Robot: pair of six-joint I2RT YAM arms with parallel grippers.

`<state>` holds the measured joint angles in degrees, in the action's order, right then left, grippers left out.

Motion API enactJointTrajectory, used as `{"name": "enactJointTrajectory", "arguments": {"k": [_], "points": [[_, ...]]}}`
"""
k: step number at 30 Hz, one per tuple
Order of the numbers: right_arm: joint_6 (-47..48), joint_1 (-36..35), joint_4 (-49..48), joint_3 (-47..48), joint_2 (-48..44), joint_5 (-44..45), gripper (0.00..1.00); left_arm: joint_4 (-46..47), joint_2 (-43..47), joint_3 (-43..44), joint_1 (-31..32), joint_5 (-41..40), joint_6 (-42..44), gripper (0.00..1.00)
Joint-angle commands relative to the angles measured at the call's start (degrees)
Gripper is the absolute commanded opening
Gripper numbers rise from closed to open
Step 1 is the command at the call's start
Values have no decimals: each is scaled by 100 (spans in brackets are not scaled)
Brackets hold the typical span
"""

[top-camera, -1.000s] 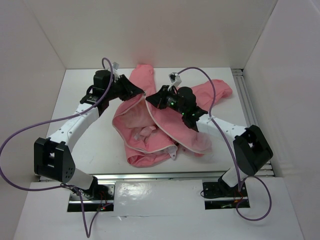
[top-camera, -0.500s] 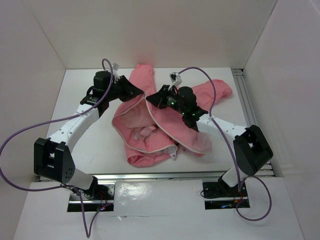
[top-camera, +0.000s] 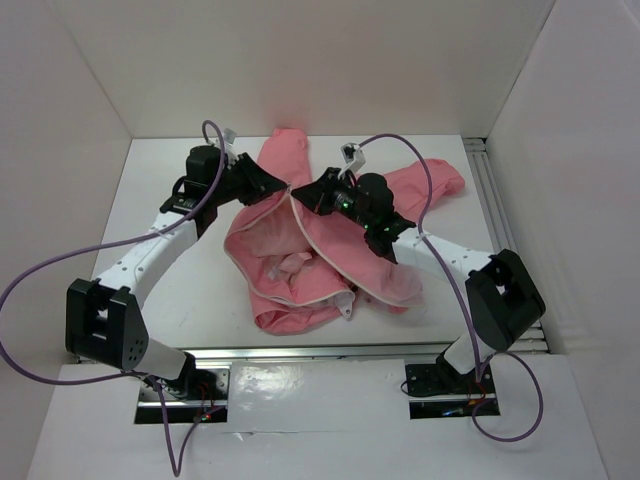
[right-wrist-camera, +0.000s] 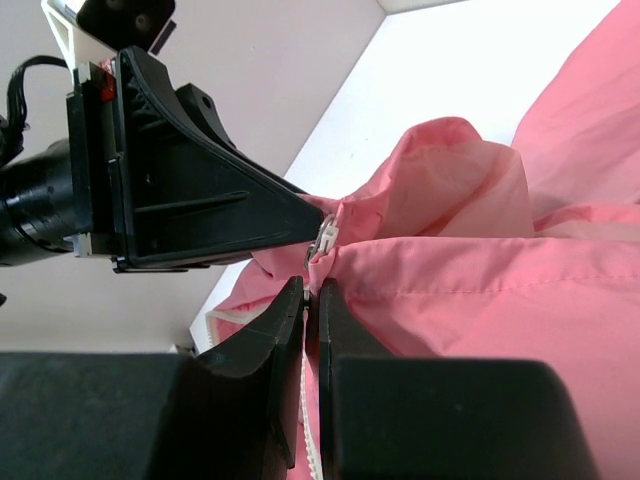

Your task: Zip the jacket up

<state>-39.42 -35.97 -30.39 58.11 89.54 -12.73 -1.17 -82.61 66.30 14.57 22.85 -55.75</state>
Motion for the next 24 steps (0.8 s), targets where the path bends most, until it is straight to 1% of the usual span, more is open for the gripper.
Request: {"name": "enactJointTrajectory", "arguments": {"k": [1,5,11,18,24], "points": [[-83,37,-784,25,38,157,2,319,271,-64,29,80,-50,0],[-83,37,-784,-36,38,341,0,372,377,-179,81,-26,-182,0],[-31,-24,-784,-89,-15,754,0,425,491,-249,143,-202,-288,0],[-92,-25,-890,-194,-67,1158,0,425,439,-249,248,-202,-340,0],[-145,-25,-1074,-247,-121,1159,0,477,439,-311,248,-264,-340,0]]}}
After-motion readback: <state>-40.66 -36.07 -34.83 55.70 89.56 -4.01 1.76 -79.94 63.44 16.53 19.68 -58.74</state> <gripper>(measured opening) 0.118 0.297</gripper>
